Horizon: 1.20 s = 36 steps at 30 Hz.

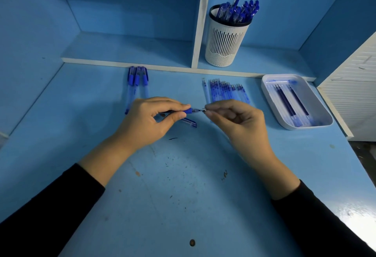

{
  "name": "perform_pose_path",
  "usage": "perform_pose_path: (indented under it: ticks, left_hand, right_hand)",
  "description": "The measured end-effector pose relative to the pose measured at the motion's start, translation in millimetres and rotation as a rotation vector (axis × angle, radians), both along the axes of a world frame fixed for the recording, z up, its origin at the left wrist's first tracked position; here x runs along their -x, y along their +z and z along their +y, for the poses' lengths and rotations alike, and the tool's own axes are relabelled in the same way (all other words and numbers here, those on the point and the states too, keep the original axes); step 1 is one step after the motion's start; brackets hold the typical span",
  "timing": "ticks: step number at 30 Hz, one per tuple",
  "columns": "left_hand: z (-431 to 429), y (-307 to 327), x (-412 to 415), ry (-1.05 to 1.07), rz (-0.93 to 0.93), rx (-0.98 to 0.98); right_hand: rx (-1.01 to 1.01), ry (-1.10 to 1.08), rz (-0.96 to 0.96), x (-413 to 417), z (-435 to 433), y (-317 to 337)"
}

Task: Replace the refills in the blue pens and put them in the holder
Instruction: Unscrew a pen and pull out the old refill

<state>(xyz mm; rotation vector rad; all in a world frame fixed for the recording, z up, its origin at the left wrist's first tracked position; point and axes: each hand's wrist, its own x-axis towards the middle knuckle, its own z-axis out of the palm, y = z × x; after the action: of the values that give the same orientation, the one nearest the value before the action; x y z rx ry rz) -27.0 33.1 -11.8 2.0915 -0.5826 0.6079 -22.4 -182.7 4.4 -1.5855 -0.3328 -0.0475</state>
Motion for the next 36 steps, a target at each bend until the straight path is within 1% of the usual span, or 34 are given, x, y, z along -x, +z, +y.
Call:
perform_pose_path:
  ticks: [4,9,13,16,18,20,23,24,26,28,31,34,36]
  left_hand:
    - [-2.5,-2.1,0.6,-0.021,-0.014,-0.028]
    - [-1.4,-0.8,1.1,-0.042,-0.001,-0.045]
    - [-2.7,2.0,2.0,-0.040,-0.003,-0.038]
    - [-3.0,3.5,2.0,-0.035,0.003,-0.026]
    - [-2.6,3.1,2.4,-0.032,0.000,-0.032]
    - [-1.9,2.5,3.2,-0.039,0.000,-0.050]
    - [-1.3,2.4,3.0,-0.052,0.011,-0.044]
    - [-1.6,2.7,2.7,-0.051,0.010,-0.042]
    - [-2.7,3.5,2.4,-0.049,0.002,-0.043]
    - [-3.0,3.9,2.8,-0.048,-0.008,-0.043]
    - [-1.5,4.0,3.3,-0.047,-0.004,-0.053]
    - [-1.2,4.5,3.0,-0.051,0.008,-0.056]
    - [-2.0,4.8,2.6,-0.057,0.005,-0.054]
  right_hand:
    - [0.107,0.042,-0.056,1.9,3.9,-5.9]
    - [0.236,-0.008,-0.096,2.2,5.0,-7.2]
    - [0.437,-0.058,-0.234,0.4,2.5,-8.8]
    - [0.343,0.057,-0.184,1.8,-1.3,-6.6]
    - [0.319,0.104,-0.223,1.4,-1.7,-8.6]
    - [0.364,0.058,-0.278,0.9,1.0,-9.6]
    - [0.414,-0.005,-0.291,0.2,-0.3,-8.8]
    - [0.407,-0.003,-0.269,0.9,-1.6,-8.5]
    - [0.327,0.041,-0.201,1.6,-3.2,-6.7]
    - [0.275,0.084,-0.209,1.2,-2.1,-7.6]
    - [0.309,0.053,-0.253,0.7,0.6,-10.3]
    - [0.309,0.026,-0.195,1.7,-0.7,-9.7]
    - [0.247,0.069,-0.156,2.3,-0.8,-8.3]
